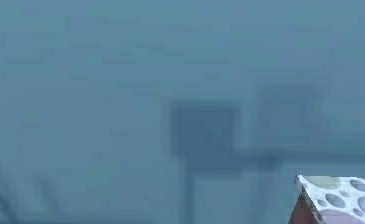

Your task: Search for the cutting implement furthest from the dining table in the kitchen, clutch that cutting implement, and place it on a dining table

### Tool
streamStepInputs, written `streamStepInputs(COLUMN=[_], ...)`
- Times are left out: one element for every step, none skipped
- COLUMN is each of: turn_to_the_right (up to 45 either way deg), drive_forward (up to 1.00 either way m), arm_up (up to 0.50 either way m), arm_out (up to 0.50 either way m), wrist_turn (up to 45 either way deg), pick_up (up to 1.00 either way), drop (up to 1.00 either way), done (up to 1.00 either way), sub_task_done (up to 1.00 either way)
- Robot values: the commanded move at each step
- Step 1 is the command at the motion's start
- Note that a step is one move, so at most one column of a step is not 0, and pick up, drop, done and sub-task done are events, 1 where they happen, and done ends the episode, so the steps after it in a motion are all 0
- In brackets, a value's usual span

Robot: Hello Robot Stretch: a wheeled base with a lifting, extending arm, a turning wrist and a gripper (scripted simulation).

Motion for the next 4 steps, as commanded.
streamStepInputs(turn_to_the_right=[0.0, 0.0, 0.0, 0.0], drive_forward=[0.00, 0.00, 0.00, 0.00], arm_up=[0.00, 0.00, -0.12, 0.00], arm_out=[0.00, 0.00, 0.00, 0.00], wrist_turn=[45.0, 45.0, 0.0, 0.0], pick_up=[0.00, 0.00, 0.00, 1.00], drop=[0.00, 0.00, 0.00, 0.00], done=[0.00, 0.00, 0.00, 0.00], sub_task_done=[0.00, 0.00, 0.00, 0.00])
